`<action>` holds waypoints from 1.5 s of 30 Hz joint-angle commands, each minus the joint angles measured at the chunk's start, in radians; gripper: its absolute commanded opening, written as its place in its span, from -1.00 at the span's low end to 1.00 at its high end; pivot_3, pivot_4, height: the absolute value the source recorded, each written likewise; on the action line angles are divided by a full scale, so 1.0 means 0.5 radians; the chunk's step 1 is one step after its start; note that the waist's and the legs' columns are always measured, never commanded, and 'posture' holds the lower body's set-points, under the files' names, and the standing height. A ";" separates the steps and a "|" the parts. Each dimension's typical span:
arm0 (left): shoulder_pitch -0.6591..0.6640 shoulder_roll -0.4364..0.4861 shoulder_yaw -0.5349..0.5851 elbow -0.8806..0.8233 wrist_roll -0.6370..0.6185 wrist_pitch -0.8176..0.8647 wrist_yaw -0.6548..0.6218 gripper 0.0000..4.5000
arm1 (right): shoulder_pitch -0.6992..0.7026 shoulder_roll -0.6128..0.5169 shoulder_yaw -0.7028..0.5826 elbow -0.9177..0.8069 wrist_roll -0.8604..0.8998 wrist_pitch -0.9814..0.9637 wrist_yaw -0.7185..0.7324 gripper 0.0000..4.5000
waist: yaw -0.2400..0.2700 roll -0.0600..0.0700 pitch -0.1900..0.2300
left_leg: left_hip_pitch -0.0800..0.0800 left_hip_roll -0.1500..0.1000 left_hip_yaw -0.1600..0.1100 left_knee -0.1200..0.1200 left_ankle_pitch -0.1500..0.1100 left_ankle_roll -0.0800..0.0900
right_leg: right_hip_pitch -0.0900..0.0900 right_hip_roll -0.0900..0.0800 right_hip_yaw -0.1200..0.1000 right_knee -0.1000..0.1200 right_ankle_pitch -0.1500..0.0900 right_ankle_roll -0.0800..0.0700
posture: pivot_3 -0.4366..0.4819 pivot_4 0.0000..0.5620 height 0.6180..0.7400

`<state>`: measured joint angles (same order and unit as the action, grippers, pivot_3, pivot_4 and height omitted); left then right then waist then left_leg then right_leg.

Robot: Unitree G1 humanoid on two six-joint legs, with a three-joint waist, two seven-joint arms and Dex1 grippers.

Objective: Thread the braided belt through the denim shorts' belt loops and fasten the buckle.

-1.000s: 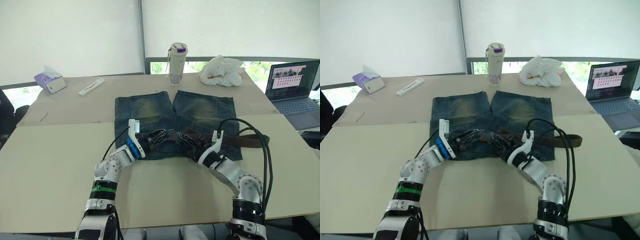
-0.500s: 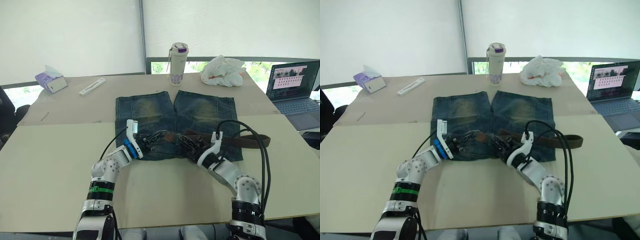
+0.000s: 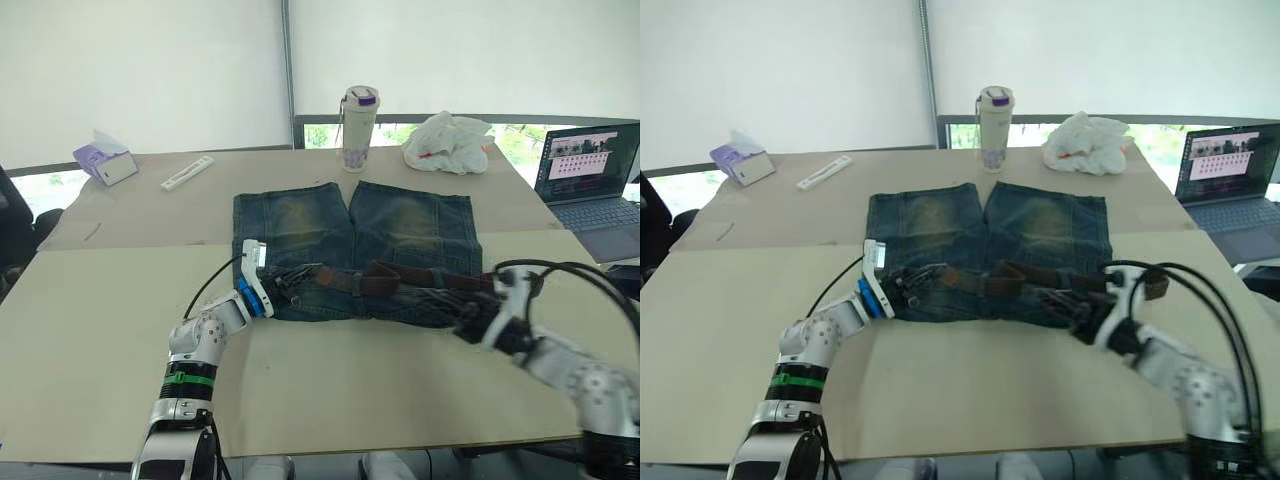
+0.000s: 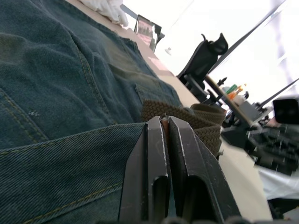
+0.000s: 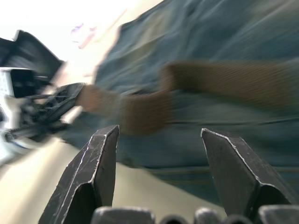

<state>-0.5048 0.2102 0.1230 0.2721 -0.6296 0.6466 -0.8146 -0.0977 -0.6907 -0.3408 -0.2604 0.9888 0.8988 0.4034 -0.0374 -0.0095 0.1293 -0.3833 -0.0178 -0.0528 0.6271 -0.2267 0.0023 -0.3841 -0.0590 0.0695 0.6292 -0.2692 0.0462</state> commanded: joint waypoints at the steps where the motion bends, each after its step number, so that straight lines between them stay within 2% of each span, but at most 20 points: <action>1: -0.007 0.022 -0.020 -0.055 0.011 -0.047 -0.053 -1.00 | 0.005 -0.131 -0.048 0.119 -0.274 -0.158 0.068 0.42 | -0.001 -0.001 0.000 | 0.000 0.000 0.001 0.000 0.000 0.000 | 0.000 0.000 0.000 0.000 0.000 0.000 | -0.05 -0.47 1.00; 4: -0.016 0.006 -0.033 -0.034 0.017 -0.059 -0.057 -1.00 | -0.024 -0.214 0.027 0.268 -0.424 -0.203 0.189 0.42 | 0.001 -0.001 0.000 | 0.000 0.000 0.002 0.000 0.000 0.000 | 0.000 0.000 0.001 0.000 0.000 0.000 | -0.05 -0.47 1.00; 11: -0.026 -0.017 -0.059 -0.029 0.022 -0.083 -0.058 -1.00 | -0.121 -0.227 0.266 0.452 -0.768 -0.249 0.256 0.42 | 0.017 -0.001 0.000 | 0.000 0.000 0.002 0.001 0.000 0.000 | 0.000 0.000 0.001 0.000 0.000 0.000 | -0.05 -0.47 1.00; 12: -0.023 -0.018 -0.060 -0.034 0.023 -0.087 -0.058 -1.00 | -0.108 -0.221 0.244 0.436 -0.757 -0.229 0.275 0.25 | 0.024 -0.001 0.000 | -0.001 0.000 0.002 0.001 0.000 0.000 | 0.000 0.000 0.001 0.000 0.000 0.000 | -0.05 -0.47 1.00; 13: -0.020 -0.022 -0.058 -0.036 0.023 -0.090 -0.054 -1.00 | -0.089 -0.218 0.217 0.420 -0.740 -0.205 0.295 0.19 | 0.030 -0.002 0.000 | -0.001 0.000 0.002 0.001 0.000 0.000 | 0.000 -0.001 0.002 0.000 0.000 0.000 | -0.05 -0.47 1.00; 16: -0.009 -0.027 -0.062 -0.042 0.029 -0.100 -0.047 -1.00 | -0.014 -0.238 0.159 0.430 -0.792 -0.219 0.314 -0.27 | 0.044 -0.002 0.000 | -0.001 0.000 0.001 0.001 0.000 0.000 | 0.000 -0.001 0.002 0.000 0.000 0.000 | -0.05 -0.47 1.00; 21: 0.025 -0.042 -0.095 -0.059 0.047 -0.114 -0.049 -1.00 | 0.123 -0.198 -0.062 0.472 -0.884 -0.243 0.143 -0.98 | 0.056 -0.002 0.000 | 0.000 -0.001 0.001 0.001 0.000 0.000 | 0.003 -0.002 0.000 -0.002 0.000 0.000 | -0.05 -0.47 1.00; 26: 0.026 -0.051 -0.108 -0.055 0.062 -0.117 -0.056 -1.00 | 0.303 -0.067 -0.410 0.434 -0.865 -0.146 -0.097 -0.98 | 0.055 -0.002 -0.001 | 0.000 -0.001 0.001 0.001 0.000 0.000 | 0.004 -0.002 0.001 -0.001 0.000 0.000 | -0.05 -0.47 1.00; 30: 0.028 -0.048 -0.115 -0.051 0.074 -0.113 -0.070 -1.00 | 0.451 -0.022 -0.622 0.405 -0.869 -0.110 -0.177 -0.98 | 0.064 -0.003 -0.001 | 0.000 -0.001 0.001 0.001 0.000 0.000 | 0.007 -0.003 0.000 -0.003 0.000 0.000 | -0.05 -0.47 1.00; 33: 0.033 -0.041 -0.117 -0.057 0.074 -0.104 -0.077 -1.00 | 0.514 0.021 -0.672 0.277 -0.794 -0.183 -0.071 -0.98 | 0.058 -0.005 0.000 | 0.000 -0.001 0.001 0.001 0.000 0.000 | 0.007 -0.002 0.000 -0.004 0.000 0.000 | -0.05 -0.47 1.00; 36: 0.028 -0.031 -0.122 -0.047 0.081 -0.100 -0.083 -1.00 | 0.509 0.035 -0.562 0.094 -0.769 -0.305 0.090 -0.98 | 0.033 -0.004 -0.001 | 0.001 0.000 0.001 0.001 0.000 0.000 | 0.007 -0.001 0.000 -0.003 0.000 0.001 | -0.05 -0.47 1.00; 39: 0.016 -0.028 -0.126 -0.043 0.082 -0.093 -0.088 -1.00 | 0.481 0.015 -0.396 0.000 -0.754 -0.244 0.211 -0.61 | 0.017 0.001 -0.003 | 0.001 0.000 0.002 0.000 0.000 0.000 | 0.010 -0.001 0.004 -0.001 -0.005 0.008 | -0.05 -0.47 1.00; 42: 0.007 -0.028 -0.126 -0.046 0.082 -0.094 -0.085 -1.00 | 0.417 -0.014 -0.295 0.035 -0.804 -0.321 0.311 -0.16 | 0.029 0.001 -0.003 | 0.006 0.000 0.001 0.001 0.000 0.000 | 0.011 0.000 0.000 -0.002 -0.005 0.008 | -0.05 -0.47 1.00; 45: 0.007 -0.026 -0.122 -0.052 0.080 -0.097 -0.082 -1.00 | 0.334 -0.050 -0.185 0.085 -0.859 -0.409 0.406 -0.16 | 0.043 0.000 -0.003 | 0.004 -0.002 0.002 0.002 0.000 0.000 | 0.011 -0.002 0.001 -0.004 -0.002 0.003 | -0.05 -0.47 1.00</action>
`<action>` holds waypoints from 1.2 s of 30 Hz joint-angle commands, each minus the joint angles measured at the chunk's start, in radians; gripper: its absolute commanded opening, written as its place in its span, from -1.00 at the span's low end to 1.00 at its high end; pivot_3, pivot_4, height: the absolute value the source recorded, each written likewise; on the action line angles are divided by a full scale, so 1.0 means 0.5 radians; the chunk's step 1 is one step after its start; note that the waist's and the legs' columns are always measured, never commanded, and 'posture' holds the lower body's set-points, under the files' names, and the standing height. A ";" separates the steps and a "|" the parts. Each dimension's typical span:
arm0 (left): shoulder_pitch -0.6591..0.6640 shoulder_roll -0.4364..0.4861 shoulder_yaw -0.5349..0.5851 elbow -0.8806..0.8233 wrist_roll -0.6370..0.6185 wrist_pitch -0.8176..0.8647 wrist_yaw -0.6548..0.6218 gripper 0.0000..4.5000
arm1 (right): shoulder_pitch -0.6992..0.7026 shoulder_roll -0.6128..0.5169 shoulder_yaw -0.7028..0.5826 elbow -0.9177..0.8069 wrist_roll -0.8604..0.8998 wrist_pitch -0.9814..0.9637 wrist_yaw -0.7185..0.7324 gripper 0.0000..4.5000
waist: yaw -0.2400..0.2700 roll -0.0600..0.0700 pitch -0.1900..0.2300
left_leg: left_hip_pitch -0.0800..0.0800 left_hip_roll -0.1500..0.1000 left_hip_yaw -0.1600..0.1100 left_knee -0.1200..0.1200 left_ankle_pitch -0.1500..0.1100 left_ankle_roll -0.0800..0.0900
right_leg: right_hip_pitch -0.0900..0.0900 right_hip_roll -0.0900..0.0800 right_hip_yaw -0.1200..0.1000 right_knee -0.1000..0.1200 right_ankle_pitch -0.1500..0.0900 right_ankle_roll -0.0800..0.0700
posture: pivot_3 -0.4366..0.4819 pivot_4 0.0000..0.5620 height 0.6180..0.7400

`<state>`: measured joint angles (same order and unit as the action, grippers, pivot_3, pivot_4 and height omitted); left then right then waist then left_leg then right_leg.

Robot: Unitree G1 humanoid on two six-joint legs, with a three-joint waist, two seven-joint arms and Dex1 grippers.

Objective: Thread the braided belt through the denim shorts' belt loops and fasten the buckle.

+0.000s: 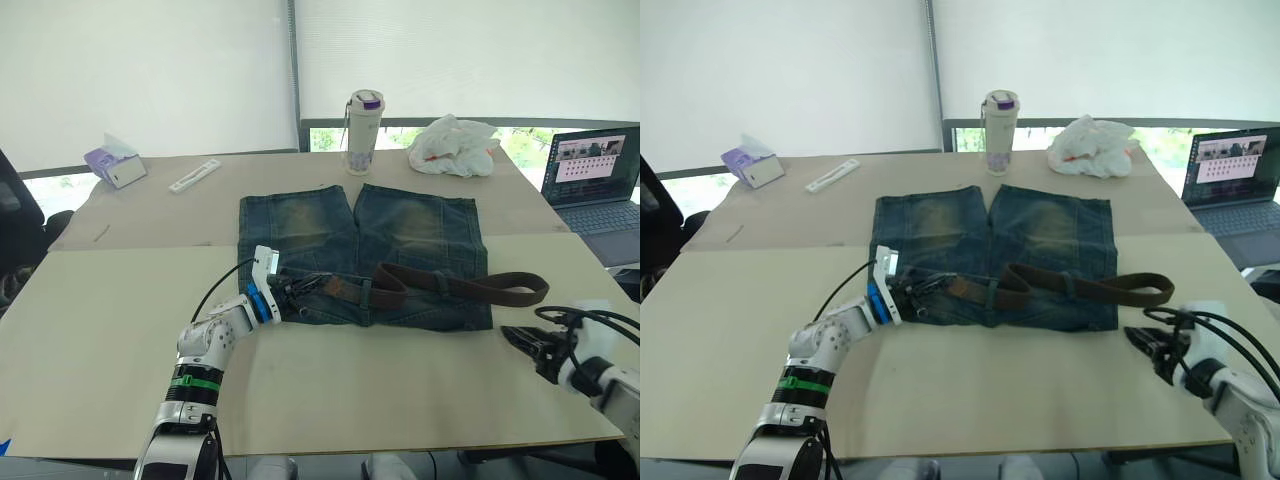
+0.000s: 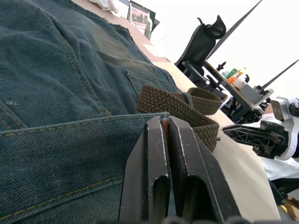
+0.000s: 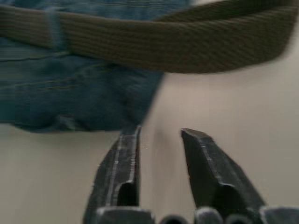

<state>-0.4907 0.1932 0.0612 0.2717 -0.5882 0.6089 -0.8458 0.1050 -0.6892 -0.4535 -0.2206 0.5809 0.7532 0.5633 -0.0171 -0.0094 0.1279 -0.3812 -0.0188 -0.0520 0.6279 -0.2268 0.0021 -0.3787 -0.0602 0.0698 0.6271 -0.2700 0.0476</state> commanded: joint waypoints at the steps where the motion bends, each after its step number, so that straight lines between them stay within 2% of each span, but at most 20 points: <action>1: -0.018 0.008 0.002 -0.055 -0.003 -0.022 -0.018 -1.00 | -0.113 -0.058 0.074 0.032 -0.069 -0.160 0.108 -0.16 | 0.004 0.000 0.000 | 0.000 0.000 0.000 0.000 0.000 0.000 | 0.000 0.000 0.000 0.000 0.000 0.000 | -0.05 -0.47 1.00; 4: -0.002 0.006 0.006 -0.071 -0.007 -0.022 -0.010 -1.00 | -0.254 -0.092 0.197 0.140 -0.148 -0.215 0.159 -0.16 | 0.002 -0.001 0.001 | 0.001 0.000 0.000 0.000 0.000 0.000 | 0.000 0.000 0.000 0.000 0.000 0.000 | -0.05 -0.47 1.00; 9: 0.016 -0.003 0.016 -0.097 -0.010 -0.029 0.010 -1.00 | -0.321 -0.162 0.387 0.241 -0.259 -0.217 0.271 -0.16 | 0.005 0.000 0.000 | 0.001 0.001 0.000 -0.001 0.000 0.000 | 0.000 0.001 -0.001 0.000 0.000 -0.001 | -0.05 -0.47 1.00; 12: 0.023 -0.003 0.032 -0.109 -0.017 -0.032 0.024 -1.00 | -0.326 -0.223 0.443 0.278 -0.335 -0.195 0.280 -0.52 | 0.005 0.000 0.000 | 0.000 0.000 -0.001 0.000 0.000 0.000 | 0.000 0.000 -0.001 0.001 0.000 -0.001 | -0.05 -0.47 1.00; 15: 0.032 -0.004 0.033 -0.120 -0.020 -0.032 0.029 -1.00 | -0.314 -0.243 0.445 0.294 -0.350 -0.207 0.309 -0.98 | 0.006 -0.001 0.000 | 0.001 0.000 -0.001 0.000 0.000 0.000 | 0.000 0.000 -0.001 0.001 0.001 -0.001 | -0.05 -0.47 1.00; 22: 0.056 -0.005 0.029 -0.137 -0.021 -0.025 0.031 -1.00 | -0.111 -0.286 0.169 0.275 -0.363 -0.173 0.227 -0.99 | 0.039 -0.001 -0.001 | 0.000 0.000 -0.004 0.002 0.000 0.000 | 0.003 -0.002 -0.001 -0.001 0.000 0.000 | -0.05 -0.47 1.00; 29: 0.056 -0.005 0.008 -0.128 -0.010 -0.030 0.015 -1.00 | 0.104 -0.271 -0.247 0.380 -0.389 0.030 0.005 -0.99 | 0.066 -0.002 0.000 | 0.001 -0.002 -0.006 0.002 0.000 0.000 | 0.011 -0.004 -0.001 -0.006 -0.001 0.002 | -0.05 -0.47 1.00; 36: 0.044 -0.005 -0.013 -0.108 -0.009 -0.039 0.000 -1.00 | 0.185 -0.150 -0.457 0.234 -0.313 0.307 -0.176 -0.99 | 0.054 -0.003 0.001 | 0.003 -0.002 -0.007 0.002 0.000 0.000 | 0.013 -0.002 0.000 -0.007 -0.002 0.003 | -0.05 -0.47 1.00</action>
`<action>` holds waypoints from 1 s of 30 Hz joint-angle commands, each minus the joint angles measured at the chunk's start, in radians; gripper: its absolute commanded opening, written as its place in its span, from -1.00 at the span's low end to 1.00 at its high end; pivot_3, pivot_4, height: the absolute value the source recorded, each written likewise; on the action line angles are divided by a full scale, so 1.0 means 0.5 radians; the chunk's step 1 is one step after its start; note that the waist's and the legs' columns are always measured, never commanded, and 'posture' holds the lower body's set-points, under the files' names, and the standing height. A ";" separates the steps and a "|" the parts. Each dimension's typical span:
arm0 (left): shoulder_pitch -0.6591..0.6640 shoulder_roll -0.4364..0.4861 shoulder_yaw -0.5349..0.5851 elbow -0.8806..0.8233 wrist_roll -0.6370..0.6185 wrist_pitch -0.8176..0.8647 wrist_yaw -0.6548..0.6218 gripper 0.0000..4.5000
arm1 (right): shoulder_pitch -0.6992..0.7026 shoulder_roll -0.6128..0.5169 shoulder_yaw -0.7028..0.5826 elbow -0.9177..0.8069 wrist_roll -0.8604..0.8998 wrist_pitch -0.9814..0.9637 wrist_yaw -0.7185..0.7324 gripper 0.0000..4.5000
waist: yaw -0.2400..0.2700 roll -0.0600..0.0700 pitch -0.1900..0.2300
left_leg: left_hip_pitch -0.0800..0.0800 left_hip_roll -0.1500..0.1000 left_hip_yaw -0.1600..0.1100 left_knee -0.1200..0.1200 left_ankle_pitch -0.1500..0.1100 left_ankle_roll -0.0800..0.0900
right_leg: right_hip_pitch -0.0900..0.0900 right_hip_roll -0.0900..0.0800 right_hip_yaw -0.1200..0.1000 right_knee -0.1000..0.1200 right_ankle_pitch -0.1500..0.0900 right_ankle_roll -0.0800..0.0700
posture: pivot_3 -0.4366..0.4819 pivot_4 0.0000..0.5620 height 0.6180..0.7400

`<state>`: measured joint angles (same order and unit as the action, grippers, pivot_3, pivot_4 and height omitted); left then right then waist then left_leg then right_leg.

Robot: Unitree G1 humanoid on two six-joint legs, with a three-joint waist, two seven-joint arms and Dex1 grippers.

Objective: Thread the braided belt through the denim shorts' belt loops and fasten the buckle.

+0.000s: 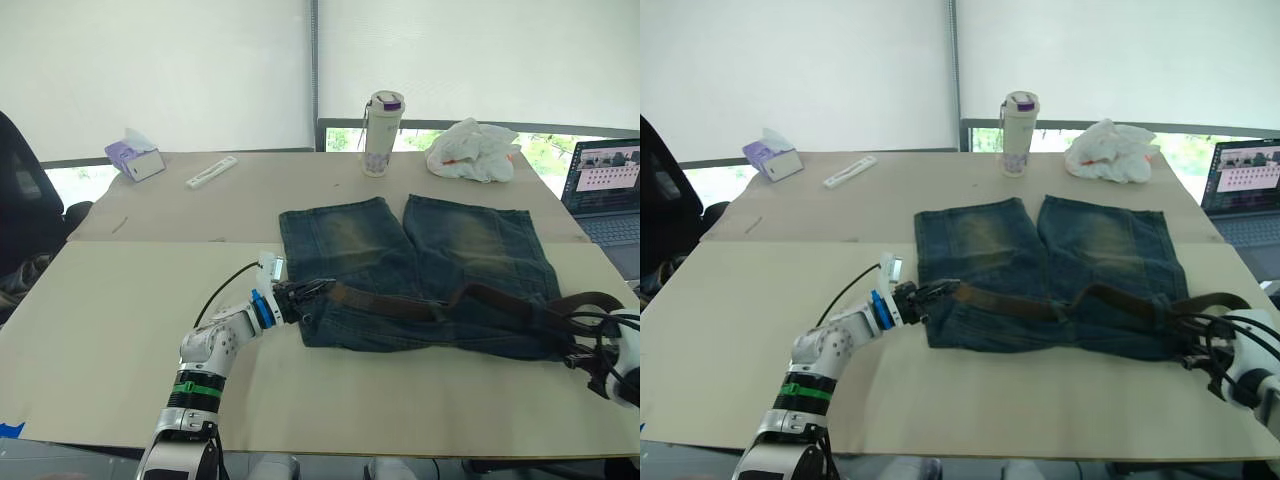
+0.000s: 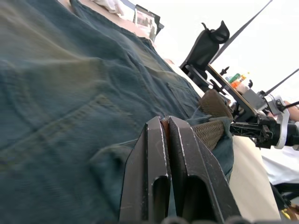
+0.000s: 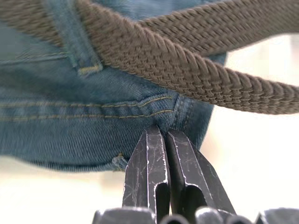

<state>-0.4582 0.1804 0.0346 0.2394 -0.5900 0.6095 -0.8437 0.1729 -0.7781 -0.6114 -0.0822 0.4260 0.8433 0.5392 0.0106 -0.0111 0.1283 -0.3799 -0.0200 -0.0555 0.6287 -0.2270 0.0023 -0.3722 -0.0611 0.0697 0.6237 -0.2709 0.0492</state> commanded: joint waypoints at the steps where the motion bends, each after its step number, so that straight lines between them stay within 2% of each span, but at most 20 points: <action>1: -0.022 0.021 0.040 -0.042 -0.005 -0.042 -0.005 -1.00 | 0.068 0.045 -0.149 -0.073 -0.003 0.135 -0.135 -0.99 | -0.003 0.000 0.000 | 0.000 0.000 0.000 0.000 0.000 0.000 | 0.000 0.000 0.000 0.000 0.000 0.000 | -0.05 -0.47 1.00; 4: -0.027 0.023 0.041 -0.035 -0.005 -0.043 -0.007 -1.00 | 0.064 0.083 -0.175 -0.162 0.041 0.014 -0.087 -0.99 | -0.005 0.000 0.000 | 0.001 0.000 0.000 0.000 0.000 0.000 | 0.000 0.000 0.000 0.000 0.000 0.000 | -0.05 -0.47 1.00; 12: -0.014 0.073 0.072 -0.110 -0.044 0.008 -0.018 -1.00 | 0.132 -0.066 -0.523 -0.306 0.452 0.047 0.385 0.21 | -0.042 0.001 0.000 | 0.001 0.000 0.001 -0.001 0.000 0.000 | 0.001 0.002 0.001 0.001 0.000 0.001 | -0.05 -0.47 1.00; 14: -0.004 0.112 0.084 -0.153 -0.063 0.041 -0.027 -1.00 | 0.137 -0.111 -0.508 -0.513 0.584 0.080 0.479 0.55 | -0.060 0.000 0.001 | 0.001 0.001 0.001 -0.001 0.000 0.000 | 0.002 0.004 0.001 0.001 -0.001 0.001 | -0.05 -0.47 1.00; 16: 0.011 0.141 0.097 -0.215 -0.093 0.084 -0.025 -1.00 | -0.018 -0.063 -0.404 -0.771 0.922 0.214 0.427 0.84 | -0.096 0.000 0.001 | -0.002 0.005 0.002 -0.004 0.000 0.000 | 0.002 0.007 0.005 0.004 -0.004 0.006 | -0.05 -0.47 1.00; 17: 0.012 0.143 0.102 -0.232 -0.107 0.105 -0.017 -1.00 | -0.084 -0.020 -0.315 -0.852 0.984 0.220 0.384 0.96 | -0.110 0.000 0.001 | -0.002 0.005 0.001 -0.004 0.000 0.000 | 0.002 0.007 0.005 0.005 -0.005 0.007 | -0.05 -0.47 1.00; 20: 0.027 0.169 0.070 -0.294 -0.106 0.144 -0.013 -1.00 | -0.183 0.104 0.122 -0.897 0.681 0.027 0.225 0.96 | -0.104 -0.003 0.000 | 0.003 0.006 -0.001 -0.004 0.000 0.000 | 0.005 0.009 0.003 0.005 -0.009 0.014 | -0.05 -0.47 1.00; 24: 0.055 0.221 0.046 -0.369 -0.095 0.207 0.002 -1.00 | -0.189 0.148 0.541 -0.641 0.296 -0.242 0.203 0.96 | -0.065 0.001 -0.002 | 0.007 0.003 -0.001 -0.002 0.000 0.000 | 0.002 0.001 0.002 0.004 -0.006 0.008 | -0.05 -0.47 1.00; 27: 0.081 0.282 0.073 -0.436 -0.122 0.258 0.013 -1.00 | -0.151 0.123 0.749 -0.347 0.034 -0.453 0.235 0.96 | -0.044 0.000 -0.002 | 0.004 0.000 0.000 0.000 0.000 0.000 | 0.000 -0.004 0.004 0.001 -0.002 0.003 | -0.05 -0.47 1.00; 30: 0.100 0.341 0.143 -0.512 -0.193 0.342 0.043 -1.00 | -0.148 0.122 0.792 -0.207 -0.044 -0.528 0.238 0.96 | -0.047 -0.006 -0.002 | 0.012 0.002 -0.002 -0.001 0.000 0.000 | 0.006 -0.004 0.004 0.003 -0.002 0.003 | -0.05 -0.47 1.00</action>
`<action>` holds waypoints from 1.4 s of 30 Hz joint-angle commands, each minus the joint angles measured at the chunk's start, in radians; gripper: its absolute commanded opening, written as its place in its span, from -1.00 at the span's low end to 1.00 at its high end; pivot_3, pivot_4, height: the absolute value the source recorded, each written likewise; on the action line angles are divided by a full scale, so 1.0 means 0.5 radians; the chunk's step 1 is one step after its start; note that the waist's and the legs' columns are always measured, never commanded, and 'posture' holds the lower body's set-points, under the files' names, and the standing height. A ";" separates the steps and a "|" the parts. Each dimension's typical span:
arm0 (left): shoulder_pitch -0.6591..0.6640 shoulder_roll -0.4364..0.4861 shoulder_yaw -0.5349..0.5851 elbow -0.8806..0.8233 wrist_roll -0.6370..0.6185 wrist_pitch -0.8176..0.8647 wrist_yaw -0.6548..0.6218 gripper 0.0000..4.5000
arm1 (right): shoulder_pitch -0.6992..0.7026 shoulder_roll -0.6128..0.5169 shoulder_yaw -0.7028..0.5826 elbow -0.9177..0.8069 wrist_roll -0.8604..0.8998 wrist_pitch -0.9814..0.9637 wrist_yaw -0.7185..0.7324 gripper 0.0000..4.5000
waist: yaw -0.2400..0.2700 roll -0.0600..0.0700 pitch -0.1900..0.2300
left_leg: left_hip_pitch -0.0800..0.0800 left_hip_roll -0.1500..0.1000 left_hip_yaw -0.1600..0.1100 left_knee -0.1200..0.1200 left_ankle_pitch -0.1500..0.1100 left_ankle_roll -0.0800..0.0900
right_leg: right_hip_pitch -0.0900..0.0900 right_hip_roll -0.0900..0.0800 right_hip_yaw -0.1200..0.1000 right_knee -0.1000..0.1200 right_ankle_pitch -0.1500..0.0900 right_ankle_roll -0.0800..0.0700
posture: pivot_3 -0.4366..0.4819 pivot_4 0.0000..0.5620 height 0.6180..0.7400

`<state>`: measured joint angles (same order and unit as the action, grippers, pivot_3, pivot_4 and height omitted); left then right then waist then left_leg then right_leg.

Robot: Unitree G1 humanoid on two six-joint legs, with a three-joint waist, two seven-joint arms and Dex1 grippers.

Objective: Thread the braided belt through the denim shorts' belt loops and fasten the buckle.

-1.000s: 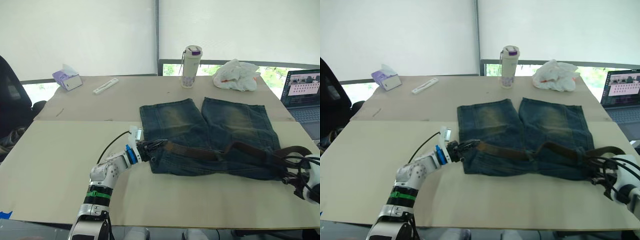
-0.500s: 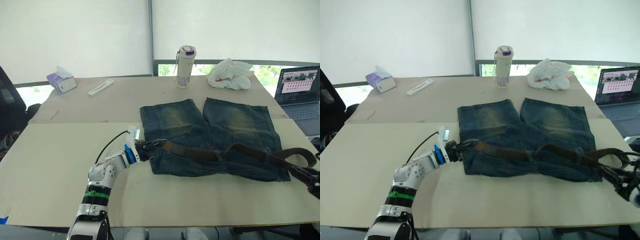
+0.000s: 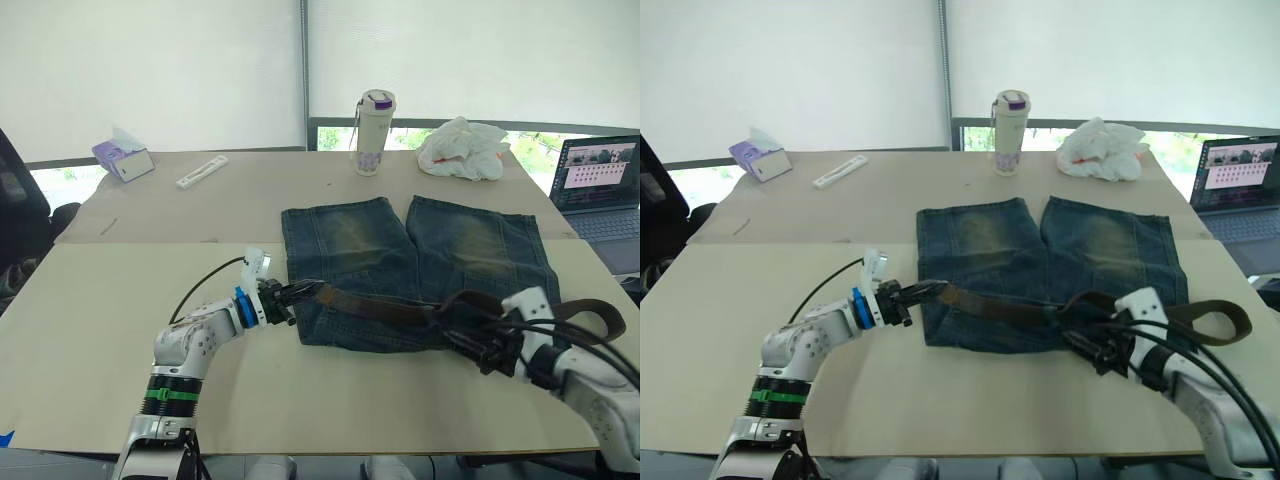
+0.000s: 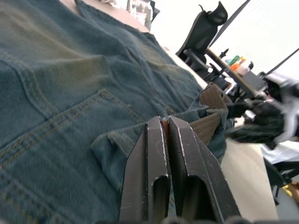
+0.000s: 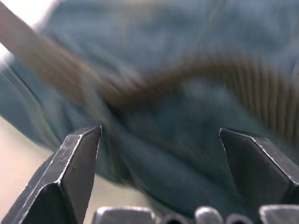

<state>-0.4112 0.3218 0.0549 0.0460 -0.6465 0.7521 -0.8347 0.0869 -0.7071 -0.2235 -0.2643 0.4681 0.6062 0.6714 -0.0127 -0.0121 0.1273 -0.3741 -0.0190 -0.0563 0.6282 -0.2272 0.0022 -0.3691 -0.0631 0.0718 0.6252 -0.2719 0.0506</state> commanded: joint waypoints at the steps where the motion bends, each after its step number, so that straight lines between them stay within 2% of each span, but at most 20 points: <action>1: 0.017 0.081 0.135 -0.145 -0.108 0.084 0.035 -1.00 | 0.021 -0.014 0.015 0.175 -0.130 -0.063 -0.027 0.96 | -0.005 -0.006 -0.001 | 0.003 0.002 0.000 0.000 0.000 0.000 | 0.002 0.002 0.000 0.000 0.000 0.000 | -0.05 -0.47 1.00; 10: 0.106 0.313 0.381 -0.109 -0.244 0.202 0.074 -1.00 | 0.057 0.004 -0.006 0.213 -0.130 0.045 -0.131 0.96 | -0.009 -0.015 -0.003 | 0.010 0.005 -0.009 -0.003 0.000 -0.001 | 0.004 0.004 0.000 0.001 -0.001 -0.002 | -0.05 -0.47 1.00; 14: 0.114 0.403 0.397 -0.025 -0.204 0.184 0.040 -1.00 | 0.066 0.017 0.003 0.217 -0.137 0.066 -0.148 0.96 | -0.003 -0.027 -0.007 | 0.010 0.004 -0.012 -0.003 -0.001 -0.001 | 0.005 0.003 0.000 -0.001 -0.001 -0.002 | -0.05 -0.47 1.00; 24: 0.027 0.579 0.412 0.344 -0.110 0.034 -0.119 -1.00 | 0.112 0.018 -0.051 0.177 -0.117 0.086 -0.140 0.96 | 0.004 -0.028 -0.007 | 0.010 0.004 -0.014 -0.004 -0.002 -0.003 | 0.004 0.002 -0.001 -0.001 -0.001 -0.003 | -0.05 -0.47 1.00; 28: -0.002 0.612 0.406 0.391 -0.111 0.033 -0.179 -1.00 | 0.115 0.006 -0.093 0.164 -0.119 0.037 -0.123 0.96 | 0.009 -0.028 -0.007 | 0.009 0.003 -0.015 -0.004 -0.002 -0.003 | 0.004 -0.001 -0.001 -0.002 -0.001 -0.003 | -0.05 -0.47 1.00; 33: -0.008 0.594 0.383 0.315 -0.156 0.087 -0.234 -1.00 | 0.153 0.002 -0.344 -0.027 0.188 -0.044 0.144 0.96 | 0.011 -0.022 -0.004 | 0.006 0.001 -0.016 -0.005 -0.002 -0.003 | 0.002 -0.004 -0.002 -0.002 -0.001 -0.002 | -0.05 -0.47 1.00; 38: -0.027 0.556 0.403 0.279 -0.191 0.110 -0.231 -1.00 | 0.236 -0.133 -0.607 -0.180 0.553 0.159 0.388 0.96 | 0.000 -0.006 0.003 | 0.002 0.001 -0.014 -0.005 -0.002 -0.003 | -0.001 -0.008 -0.002 0.000 -0.001 -0.002 | -0.05 -0.47 1.00; 41: -0.034 0.545 0.427 0.254 -0.228 0.134 -0.247 -1.00 | 0.191 -0.159 -0.662 -0.225 0.632 0.174 0.388 0.96 | -0.010 -0.007 0.004 | 0.003 0.003 -0.013 -0.005 -0.002 -0.003 | -0.001 -0.005 -0.002 0.000 -0.001 -0.002 | -0.05 -0.47 1.00; 42: -0.033 0.547 0.422 0.247 -0.229 0.136 -0.249 -1.00 | 0.094 -0.125 -0.638 -0.224 0.638 0.165 0.306 0.96 | -0.016 -0.008 0.005 | 0.003 0.003 -0.013 -0.005 -0.002 -0.003 | -0.001 -0.003 -0.002 0.000 -0.001 -0.002 | -0.05 -0.47 1.00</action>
<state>-0.4131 0.5933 0.2420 0.2063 -0.7370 0.8150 -0.9451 0.1808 -0.7749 -0.5245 -0.3429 0.7528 0.6903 0.8452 -0.0205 -0.0159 0.1296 -0.3719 -0.0169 -0.0626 0.6257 -0.2281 0.0008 -0.3695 -0.0644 0.0710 0.6251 -0.2725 0.0496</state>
